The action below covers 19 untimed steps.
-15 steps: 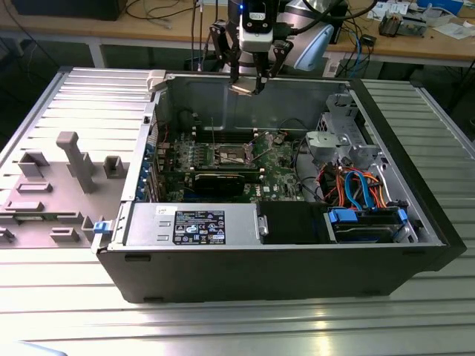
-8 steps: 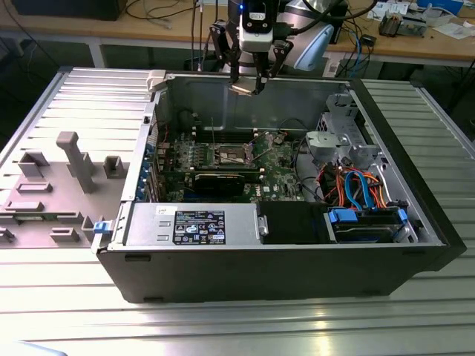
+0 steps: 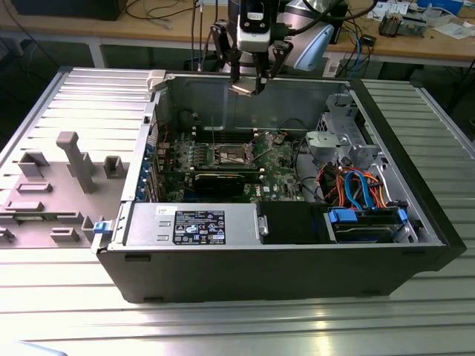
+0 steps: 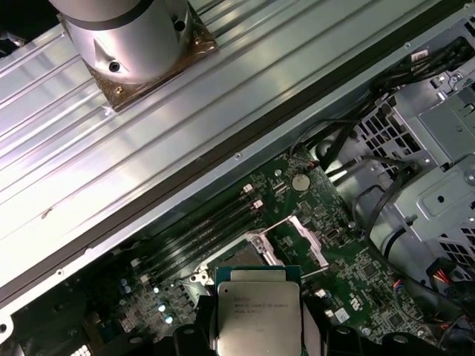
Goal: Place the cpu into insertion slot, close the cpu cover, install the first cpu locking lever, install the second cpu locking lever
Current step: 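Place the cpu into insertion slot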
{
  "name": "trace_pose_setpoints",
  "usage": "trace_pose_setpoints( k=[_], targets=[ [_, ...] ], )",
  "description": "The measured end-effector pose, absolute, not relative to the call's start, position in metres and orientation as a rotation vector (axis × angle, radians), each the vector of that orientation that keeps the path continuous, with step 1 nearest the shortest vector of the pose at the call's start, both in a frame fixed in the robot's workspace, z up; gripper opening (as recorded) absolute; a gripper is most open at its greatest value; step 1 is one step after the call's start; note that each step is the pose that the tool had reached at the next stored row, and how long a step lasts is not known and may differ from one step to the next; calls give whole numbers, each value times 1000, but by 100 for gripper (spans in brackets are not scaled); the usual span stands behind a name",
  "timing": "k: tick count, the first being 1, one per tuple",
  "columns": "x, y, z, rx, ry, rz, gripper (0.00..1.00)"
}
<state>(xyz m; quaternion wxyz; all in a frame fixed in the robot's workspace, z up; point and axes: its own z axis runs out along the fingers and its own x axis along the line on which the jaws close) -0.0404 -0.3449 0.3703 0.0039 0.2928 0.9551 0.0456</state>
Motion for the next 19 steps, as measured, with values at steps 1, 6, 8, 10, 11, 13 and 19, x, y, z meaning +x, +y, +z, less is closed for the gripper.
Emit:
trace_pose_setpoints(
  k=[1, 6, 8, 10, 11, 13, 19],
  targets=[
    [-40, -345, 370, 938, 2986, 143, 54],
    [-40, -345, 370, 1000, 2964, 142, 54],
    [-40, -345, 370, 1024, 2955, 142, 54],
    [-40, -345, 370, 1033, 2952, 142, 54],
    [-40, -345, 370, 1033, 2952, 142, 54],
    [-40, -345, 370, 1033, 2951, 142, 54],
    [-40, -345, 370, 1033, 2951, 142, 54]
  ],
)
